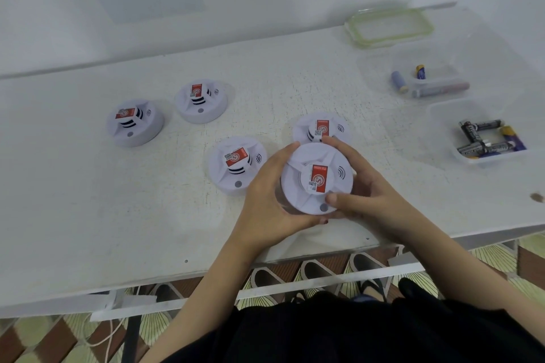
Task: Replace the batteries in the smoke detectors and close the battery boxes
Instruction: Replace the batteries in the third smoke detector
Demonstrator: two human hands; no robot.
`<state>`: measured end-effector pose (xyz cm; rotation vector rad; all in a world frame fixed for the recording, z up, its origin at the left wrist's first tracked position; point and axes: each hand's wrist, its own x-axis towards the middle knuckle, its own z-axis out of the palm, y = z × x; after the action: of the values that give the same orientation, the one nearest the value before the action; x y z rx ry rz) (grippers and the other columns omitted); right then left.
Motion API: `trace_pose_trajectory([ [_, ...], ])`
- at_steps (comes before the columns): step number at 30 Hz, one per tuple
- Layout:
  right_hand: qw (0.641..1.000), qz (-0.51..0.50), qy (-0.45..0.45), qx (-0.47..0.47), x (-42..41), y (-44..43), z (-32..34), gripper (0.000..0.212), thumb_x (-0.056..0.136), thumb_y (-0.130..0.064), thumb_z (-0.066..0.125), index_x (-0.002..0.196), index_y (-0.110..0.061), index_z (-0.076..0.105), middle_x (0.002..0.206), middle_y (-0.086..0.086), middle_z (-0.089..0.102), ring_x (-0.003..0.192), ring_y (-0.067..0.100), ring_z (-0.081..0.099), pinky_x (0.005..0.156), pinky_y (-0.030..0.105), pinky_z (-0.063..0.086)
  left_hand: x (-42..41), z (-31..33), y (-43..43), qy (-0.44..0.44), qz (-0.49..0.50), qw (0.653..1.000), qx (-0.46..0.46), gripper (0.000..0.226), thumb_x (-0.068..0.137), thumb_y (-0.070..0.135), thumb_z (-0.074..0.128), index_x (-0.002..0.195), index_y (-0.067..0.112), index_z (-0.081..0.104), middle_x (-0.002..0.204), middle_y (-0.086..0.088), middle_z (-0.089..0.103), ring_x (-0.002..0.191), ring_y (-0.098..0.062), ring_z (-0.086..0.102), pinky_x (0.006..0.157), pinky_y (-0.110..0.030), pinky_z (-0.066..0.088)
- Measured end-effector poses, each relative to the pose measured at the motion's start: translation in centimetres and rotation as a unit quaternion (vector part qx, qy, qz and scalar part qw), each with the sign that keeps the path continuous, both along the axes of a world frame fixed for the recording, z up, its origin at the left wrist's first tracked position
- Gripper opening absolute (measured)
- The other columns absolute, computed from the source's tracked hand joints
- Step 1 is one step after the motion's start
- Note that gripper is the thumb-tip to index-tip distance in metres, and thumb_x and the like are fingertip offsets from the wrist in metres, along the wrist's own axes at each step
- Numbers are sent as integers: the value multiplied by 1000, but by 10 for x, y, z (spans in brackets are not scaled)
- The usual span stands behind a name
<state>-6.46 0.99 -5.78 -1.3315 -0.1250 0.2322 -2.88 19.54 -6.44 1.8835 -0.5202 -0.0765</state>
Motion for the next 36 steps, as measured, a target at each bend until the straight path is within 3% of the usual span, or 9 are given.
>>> trace_pose_trajectory([
  [2, 1000, 5, 16, 21, 0, -1, 0, 74, 78, -13, 71, 140, -34, 38, 133, -2, 56, 121, 24, 55, 82, 37, 55, 0, 0, 0, -5, 3, 1000, -1, 96, 57, 20, 94, 139, 9, 44, 134, 1, 55, 126, -5, 50, 103, -21, 44],
  [5, 998, 8, 30, 46, 0, -1, -1, 74, 72, -28, 78, 136, -40, 43, 135, -2, 54, 122, 26, 54, 78, 41, 57, 0, -2, 0, -11, 6, 1000, 4, 99, 56, 26, 94, 140, 9, 44, 136, 0, 54, 128, -8, 49, 106, -32, 44],
  [9, 998, 6, 30, 48, 1, -1, -2, 72, 71, -32, 79, 133, -43, 46, 136, -1, 54, 122, 26, 54, 77, 42, 57, 0, -2, 0, -18, 6, 1000, 7, 100, 56, 32, 92, 141, 12, 43, 137, 1, 53, 129, -9, 48, 107, -35, 44],
  [19, 997, 19, 40, 67, 1, -2, -3, 76, 71, -30, 79, 136, -40, 42, 137, 0, 53, 122, 28, 54, 76, 41, 57, -1, -3, 0, -17, 3, 1000, -3, 97, 58, 29, 91, 140, 11, 43, 136, 1, 54, 127, -3, 49, 104, -20, 42],
  [31, 997, 18, 40, 64, -1, -2, -4, 78, 76, -26, 76, 142, -33, 35, 139, 3, 50, 122, 30, 54, 75, 43, 57, -2, -2, 0, -19, -5, 1000, -2, 97, 59, 29, 90, 141, 13, 41, 136, 1, 53, 128, -4, 49, 104, -22, 43],
  [36, 997, 10, 37, 64, -1, -2, -5, 68, 84, -9, 61, 142, -32, 35, 138, 4, 51, 121, 30, 54, 73, 42, 58, -2, -3, 1, -21, -4, 1000, -3, 100, 56, 32, 92, 140, 11, 43, 136, 0, 53, 127, -6, 49, 105, -23, 43],
])
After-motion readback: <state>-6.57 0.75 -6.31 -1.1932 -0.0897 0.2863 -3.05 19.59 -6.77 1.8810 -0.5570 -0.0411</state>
